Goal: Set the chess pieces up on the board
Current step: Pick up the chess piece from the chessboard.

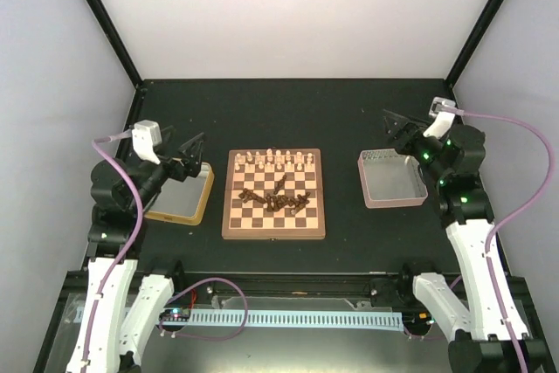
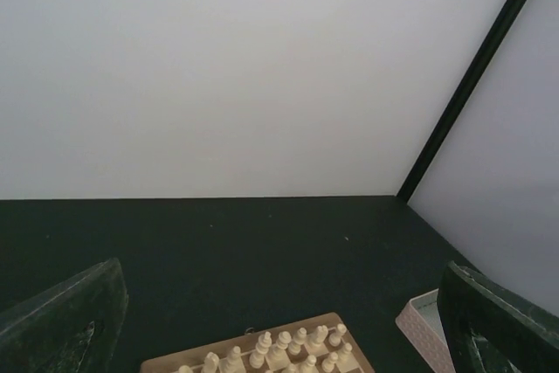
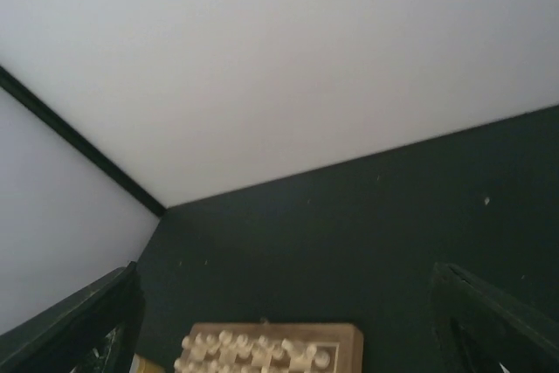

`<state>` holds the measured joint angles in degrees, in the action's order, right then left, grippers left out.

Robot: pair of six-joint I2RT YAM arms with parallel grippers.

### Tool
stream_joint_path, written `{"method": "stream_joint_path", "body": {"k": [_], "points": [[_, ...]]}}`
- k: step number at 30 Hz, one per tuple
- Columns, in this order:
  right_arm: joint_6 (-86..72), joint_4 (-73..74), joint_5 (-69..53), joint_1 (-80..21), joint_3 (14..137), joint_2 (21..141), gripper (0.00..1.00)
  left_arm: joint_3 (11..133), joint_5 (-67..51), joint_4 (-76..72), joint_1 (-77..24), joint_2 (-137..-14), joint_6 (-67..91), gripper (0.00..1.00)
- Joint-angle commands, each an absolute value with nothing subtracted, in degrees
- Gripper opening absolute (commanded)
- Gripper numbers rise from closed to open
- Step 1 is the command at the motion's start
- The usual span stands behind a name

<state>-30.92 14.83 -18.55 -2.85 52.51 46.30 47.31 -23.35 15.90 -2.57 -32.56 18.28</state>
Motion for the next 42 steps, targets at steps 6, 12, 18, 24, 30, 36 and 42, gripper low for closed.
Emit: {"method": "stream_joint_path", "body": {"k": [6, 12, 18, 24, 30, 36, 42], "points": [[-30.9, 12.0, -26.4, -8.5, 46.4, 53.7, 0.89, 41.1, -26.3, 15.0, -1.9, -32.7, 23.8, 0.99], [-29.4, 12.7, -20.4, -17.7, 44.3, 59.0, 0.84, 38.0, -28.6, 15.4, -1.9, -34.2, 24.4, 0.99], [-29.6, 14.7, -12.2, -29.3, 45.9, 67.1, 0.71, 36.5, -35.7, 16.2, -2.5, -39.9, 24.5, 0.99], [-29.7, 15.7, -6.2, -38.8, 49.6, 75.2, 0.58, 36.0, -31.7, 20.1, -5.5, -45.5, 25.7, 0.90], [-26.5, 18.2, -2.7, -47.2, 57.4, 84.6, 0.42, 36.6, -25.3, 22.7, -5.8, -46.7, 27.2, 0.81], [-21.6, 20.9, -1.2, -54.5, 66.2, 94.2, 0.33, 36.6, -19.8, 24.0, -5.8, -42.4, 27.9, 0.80], [-18.5, 22.8, -1.9, -57.7, 71.4, 101.1, 0.27, 36.0, -16.5, 24.6, -5.8, -38.5, 27.8, 0.81]]}}
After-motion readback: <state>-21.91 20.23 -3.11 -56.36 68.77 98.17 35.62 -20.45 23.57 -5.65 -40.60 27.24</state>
